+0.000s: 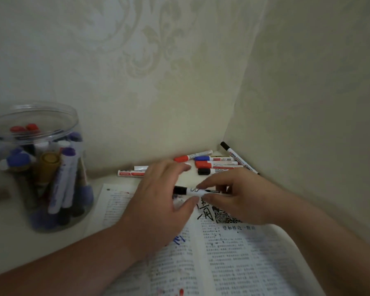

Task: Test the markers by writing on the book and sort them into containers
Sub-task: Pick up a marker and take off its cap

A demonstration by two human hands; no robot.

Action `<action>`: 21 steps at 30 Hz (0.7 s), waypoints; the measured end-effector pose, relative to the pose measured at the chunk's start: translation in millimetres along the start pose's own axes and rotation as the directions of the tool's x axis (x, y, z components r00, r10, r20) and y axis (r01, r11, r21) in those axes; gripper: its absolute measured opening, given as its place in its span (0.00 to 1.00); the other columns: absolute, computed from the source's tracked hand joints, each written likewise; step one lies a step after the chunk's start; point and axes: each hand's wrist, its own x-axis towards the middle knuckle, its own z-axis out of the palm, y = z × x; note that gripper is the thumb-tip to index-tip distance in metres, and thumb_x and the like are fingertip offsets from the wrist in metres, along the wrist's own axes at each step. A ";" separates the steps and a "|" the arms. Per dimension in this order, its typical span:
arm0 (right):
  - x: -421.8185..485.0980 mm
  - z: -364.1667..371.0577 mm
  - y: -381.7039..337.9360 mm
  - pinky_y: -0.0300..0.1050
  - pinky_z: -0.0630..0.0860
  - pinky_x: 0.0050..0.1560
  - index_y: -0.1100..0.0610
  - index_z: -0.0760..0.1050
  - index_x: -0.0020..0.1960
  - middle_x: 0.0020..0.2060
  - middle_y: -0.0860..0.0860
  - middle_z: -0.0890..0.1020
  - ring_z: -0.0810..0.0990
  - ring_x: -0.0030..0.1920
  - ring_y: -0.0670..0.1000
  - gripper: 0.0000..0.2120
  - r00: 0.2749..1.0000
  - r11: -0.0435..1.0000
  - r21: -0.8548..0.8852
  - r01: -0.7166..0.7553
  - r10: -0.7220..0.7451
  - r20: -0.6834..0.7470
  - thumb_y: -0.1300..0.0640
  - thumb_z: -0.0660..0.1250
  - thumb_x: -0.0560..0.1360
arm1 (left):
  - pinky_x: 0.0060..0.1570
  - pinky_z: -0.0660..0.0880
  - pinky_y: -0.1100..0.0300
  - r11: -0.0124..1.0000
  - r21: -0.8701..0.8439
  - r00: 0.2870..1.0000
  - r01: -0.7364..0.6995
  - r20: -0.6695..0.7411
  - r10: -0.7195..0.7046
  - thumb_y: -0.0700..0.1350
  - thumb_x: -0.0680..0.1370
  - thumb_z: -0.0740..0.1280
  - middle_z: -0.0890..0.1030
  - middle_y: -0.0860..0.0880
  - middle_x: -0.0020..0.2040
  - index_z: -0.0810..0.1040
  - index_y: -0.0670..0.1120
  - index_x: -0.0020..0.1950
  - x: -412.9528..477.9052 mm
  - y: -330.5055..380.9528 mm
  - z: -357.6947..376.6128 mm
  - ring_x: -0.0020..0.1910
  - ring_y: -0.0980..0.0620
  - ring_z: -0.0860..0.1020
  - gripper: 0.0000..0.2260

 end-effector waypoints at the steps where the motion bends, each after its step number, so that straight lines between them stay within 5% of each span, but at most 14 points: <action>1: -6.2 0.3 -1.8 0.41 0.71 0.34 0.39 0.82 0.56 0.33 0.45 0.79 0.73 0.30 0.42 0.08 1.000 0.998 0.066 0.003 -0.004 0.011 0.45 0.69 0.77 | 0.62 0.65 0.65 0.997 0.052 0.996 -0.052 0.076 0.048 0.57 0.78 0.67 0.72 0.63 0.58 0.74 0.58 0.63 -0.2 3.5 -0.9 0.61 0.63 0.68 0.15; 5: -24.1 -0.6 2.1 0.39 0.72 0.30 0.47 0.83 0.53 0.34 0.47 0.84 0.76 0.29 0.45 0.08 0.994 0.886 0.450 -0.112 0.109 0.034 0.56 0.75 0.74 | 0.51 0.68 0.60 0.986 0.144 0.953 -0.089 0.300 0.042 0.56 0.84 0.55 0.75 0.59 0.46 0.77 0.56 0.56 -0.9 14.2 -2.5 0.49 0.59 0.69 0.12; 8: -32.1 7.5 7.7 0.42 0.72 0.27 0.58 0.84 0.48 0.36 0.63 0.83 0.78 0.31 0.56 0.07 0.987 0.496 0.865 -0.076 0.160 -0.005 0.64 0.74 0.70 | 0.55 0.67 0.63 0.985 0.158 0.961 -0.069 0.274 0.023 0.52 0.85 0.53 0.74 0.59 0.52 0.73 0.55 0.64 1.1 22.5 -2.2 0.51 0.59 0.68 0.12; 10: -31.6 18.5 9.1 0.43 0.74 0.29 0.60 0.84 0.48 0.35 0.63 0.82 0.78 0.31 0.56 0.07 0.986 0.360 0.933 -0.014 0.161 -0.048 0.61 0.75 0.70 | 0.52 0.65 0.70 0.991 0.136 0.951 -0.006 0.306 -0.036 0.51 0.85 0.53 0.70 0.63 0.51 0.68 0.57 0.67 -0.2 25.7 0.1 0.51 0.62 0.68 0.12; 14: -24.2 37.2 4.9 0.45 0.73 0.31 0.56 0.84 0.47 0.33 0.58 0.79 0.77 0.31 0.54 0.06 0.976 0.313 0.947 0.071 0.175 -0.131 0.56 0.72 0.71 | 0.50 0.65 0.72 0.996 0.049 0.920 0.079 0.381 -0.092 0.59 0.82 0.48 0.70 0.67 0.55 0.62 0.62 0.71 -3.8 29.1 -2.0 0.53 0.66 0.70 0.18; 21: -25.3 42.9 5.8 0.44 0.74 0.31 0.56 0.83 0.45 0.33 0.56 0.82 0.78 0.32 0.54 0.11 0.965 0.428 0.901 0.074 0.197 -0.173 0.49 0.71 0.71 | 0.39 0.71 0.63 0.997 -0.003 0.925 0.073 0.374 -0.066 0.64 0.78 0.46 0.76 0.57 0.39 0.68 0.61 0.53 -5.4 28.7 -3.9 0.43 0.60 0.75 0.15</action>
